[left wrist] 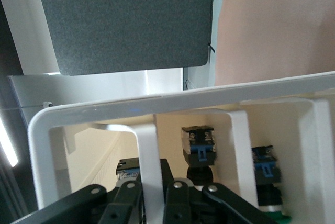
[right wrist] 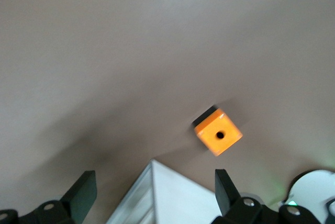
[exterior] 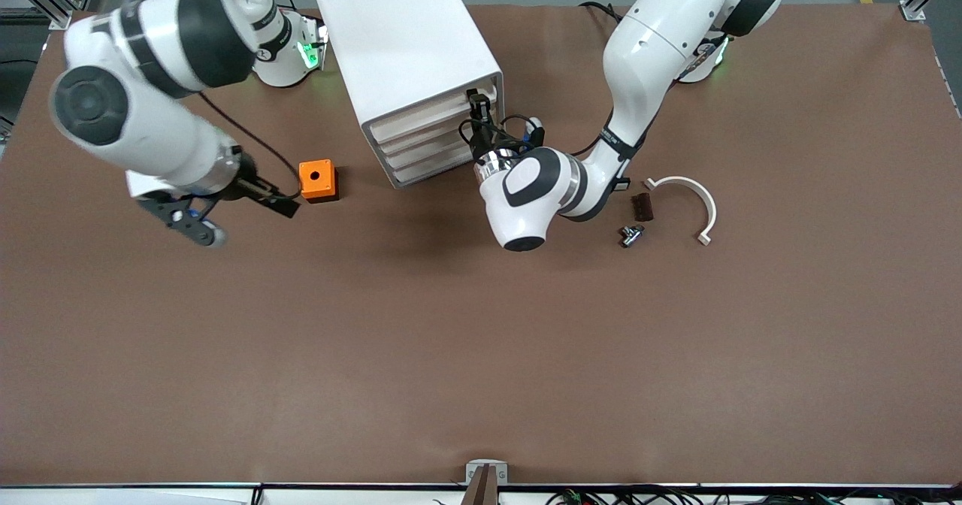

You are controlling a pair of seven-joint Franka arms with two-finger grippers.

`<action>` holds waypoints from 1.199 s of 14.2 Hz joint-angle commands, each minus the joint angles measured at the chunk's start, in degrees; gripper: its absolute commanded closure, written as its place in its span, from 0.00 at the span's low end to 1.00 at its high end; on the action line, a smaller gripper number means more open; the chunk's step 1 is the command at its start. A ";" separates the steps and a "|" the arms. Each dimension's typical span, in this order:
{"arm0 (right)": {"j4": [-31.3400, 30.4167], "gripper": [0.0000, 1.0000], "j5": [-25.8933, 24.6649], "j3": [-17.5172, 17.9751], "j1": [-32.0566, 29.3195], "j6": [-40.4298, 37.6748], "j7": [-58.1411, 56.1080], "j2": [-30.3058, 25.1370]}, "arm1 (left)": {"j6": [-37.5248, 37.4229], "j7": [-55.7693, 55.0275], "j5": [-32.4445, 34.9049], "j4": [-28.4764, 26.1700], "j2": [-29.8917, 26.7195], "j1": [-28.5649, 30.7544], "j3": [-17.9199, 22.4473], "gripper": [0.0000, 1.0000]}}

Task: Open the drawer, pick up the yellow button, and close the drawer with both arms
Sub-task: 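Pull the drawer open with the left gripper while the right gripper approaches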

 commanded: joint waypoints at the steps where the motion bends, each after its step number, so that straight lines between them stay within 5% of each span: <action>1: -1.32 0.00 1.84 -0.57 5.36 2.55 9.33 -0.55 | -0.27 -0.66 -2.05 0.29 0.82 3.07 0.26 0.90; 12: -4.32 0.00 0.79 -0.75 25.06 11.95 41.24 0.85 | 0.34 -0.57 -2.13 0.56 0.90 12.92 0.35 0.87; 17: -3.97 0.00 -3.77 -0.66 31.30 17.31 53.37 5.15 | 0.34 -0.57 -2.13 0.56 0.90 15.12 0.35 0.87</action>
